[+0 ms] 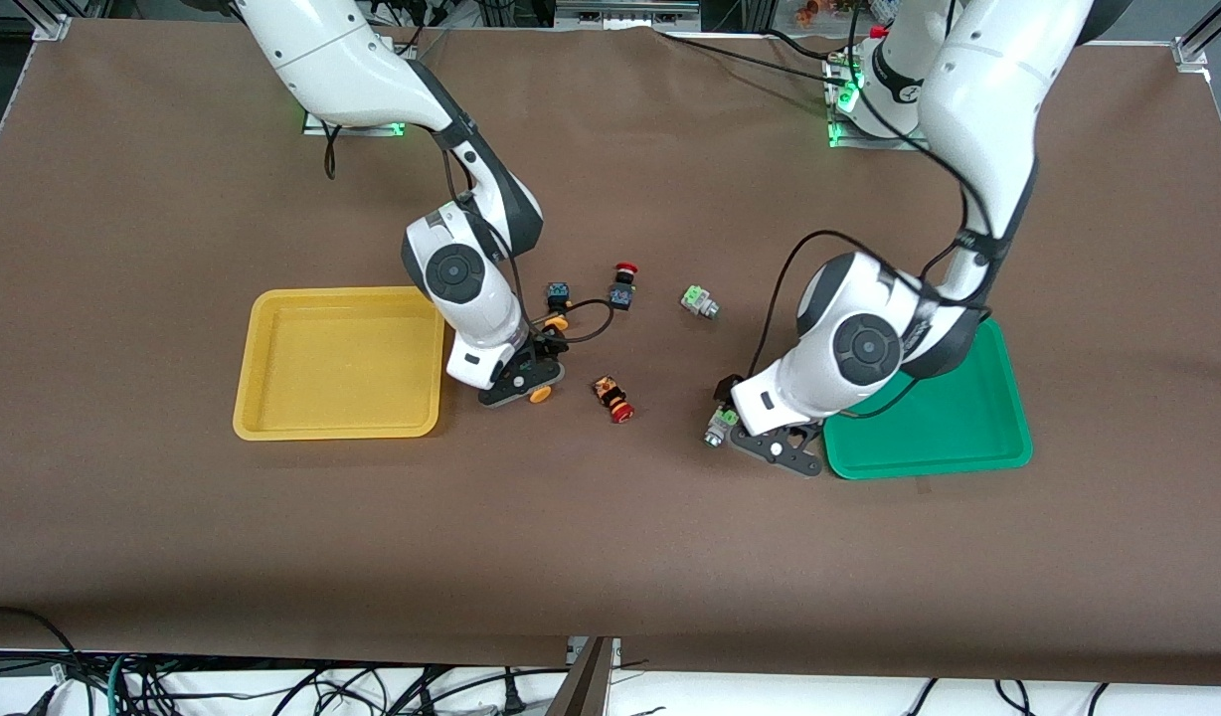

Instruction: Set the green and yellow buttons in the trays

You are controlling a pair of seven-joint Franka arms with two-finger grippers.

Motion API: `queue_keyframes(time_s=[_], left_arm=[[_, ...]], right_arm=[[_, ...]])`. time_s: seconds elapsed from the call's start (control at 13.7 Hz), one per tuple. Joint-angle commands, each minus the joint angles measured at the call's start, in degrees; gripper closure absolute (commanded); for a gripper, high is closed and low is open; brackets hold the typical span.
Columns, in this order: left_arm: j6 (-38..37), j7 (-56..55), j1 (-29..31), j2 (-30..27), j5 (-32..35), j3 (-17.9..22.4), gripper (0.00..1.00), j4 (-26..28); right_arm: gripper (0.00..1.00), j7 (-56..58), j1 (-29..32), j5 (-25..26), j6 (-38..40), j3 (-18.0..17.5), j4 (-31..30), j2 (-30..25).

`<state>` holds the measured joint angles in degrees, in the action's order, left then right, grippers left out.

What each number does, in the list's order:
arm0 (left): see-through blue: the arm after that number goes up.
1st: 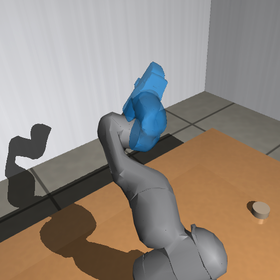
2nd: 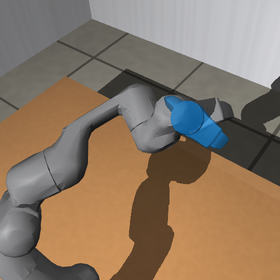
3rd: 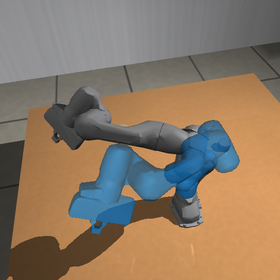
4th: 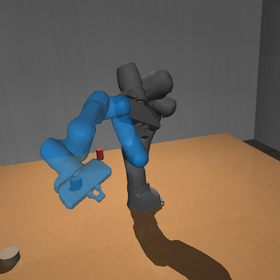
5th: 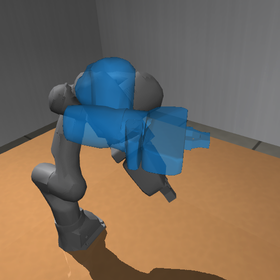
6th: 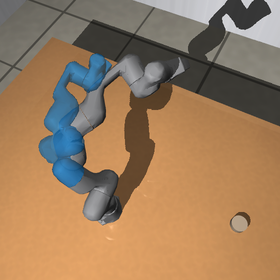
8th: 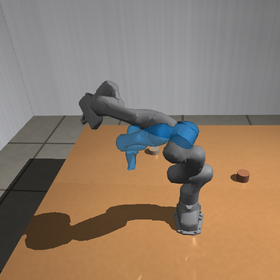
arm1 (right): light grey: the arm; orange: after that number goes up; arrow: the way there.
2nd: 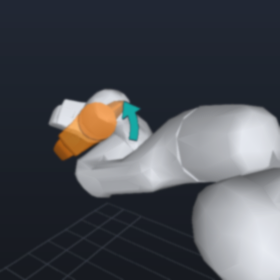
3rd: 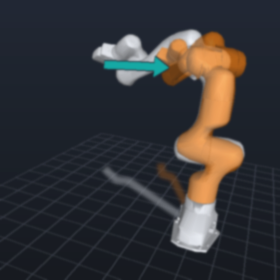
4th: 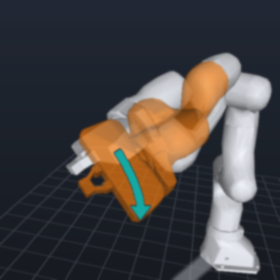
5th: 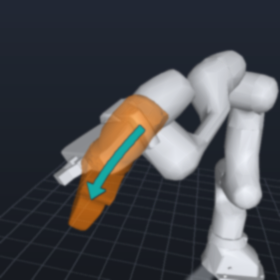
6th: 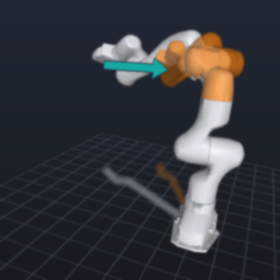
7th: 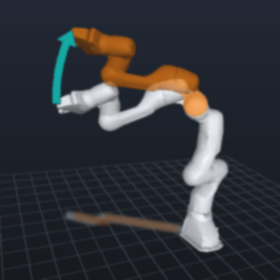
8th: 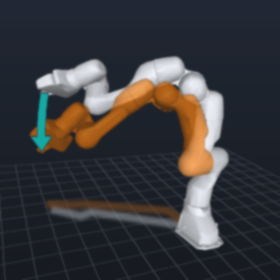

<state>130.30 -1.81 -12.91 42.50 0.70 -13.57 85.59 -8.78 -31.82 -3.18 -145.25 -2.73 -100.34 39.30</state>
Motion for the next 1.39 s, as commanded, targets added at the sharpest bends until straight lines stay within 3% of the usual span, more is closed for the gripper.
queue_keyframes(time_s=[0.0,0.22,0.37,0.51,0.66,0.73,0.8,0.88,1.1,1.24,1.32], left_arm=[[1.5,0.2,-3.3,1.8,-0.6,1.0,0.0,-1.1],[3.8,0.2,-3.4,4.3,0.9,1.1,0.0,-0.3],[5.8,0.2,-2.8,5.8,5.3,1.4,0.0,-0.3],[6.8,0.4,-2.8,6.4,5.5,1.4,0.0,-0.1],[6.5,0.2,-3.3,6.2,5.5,1.4,0.66,0.4],[6.5,0.1,-3.3,6.2,5.5,1.4,0.76,0.5],[6.4,0.3,-2.9,6.2,5.5,1.4,0.92,0.6],[6.0,0.2,-2.8,5.9,5.5,1.4,1.0,0.7],[-2.2,0.1,-2.3,1.8,5.5,1.4,1.0,0.4],[-12.4,0.7,0.5,-2.9,5.5,1.4,1.0,0.2],[-17.5,1.7,2.7,-4.7,5.5,1.4,1.0,0.0]], right_arm=[[0.21,-0.5,-0.6,-0.9,-0.5,0.6,0.8,0.7],[0.7,0.2,-0.1,-0.9,0.1,0.6,0.4,0.6],[0.97,1.0,0.3,-0.9,2.7,1.1,0.5,-1.3],[0.97,1.3,1.1,-0.6,11.5,2.6,1.3,-5.7],[0.97,6.7,1.1,-0.7,20.1,6.4,1.3,-9.7],[0.97,9.5,1.1,-0.7,23.3,9.3,0.9,-10.9],[0.97,13.0,1.1,-0.7,24.9,12.5,0.1,-11.6],[0.97,16.1,1.1,-0.7,24.6,15.0,-1.9,-12.4],[0.91,21.7,1.1,-0.8,17.8,20.2,-9.0,-12.4],[0.7,23.0,1.9,-1.0,10.2,21.0,-14.6,-12.1],[0.44,23.0,2.2,-1.0,9.3,21.0,-15.4,-12.1]])
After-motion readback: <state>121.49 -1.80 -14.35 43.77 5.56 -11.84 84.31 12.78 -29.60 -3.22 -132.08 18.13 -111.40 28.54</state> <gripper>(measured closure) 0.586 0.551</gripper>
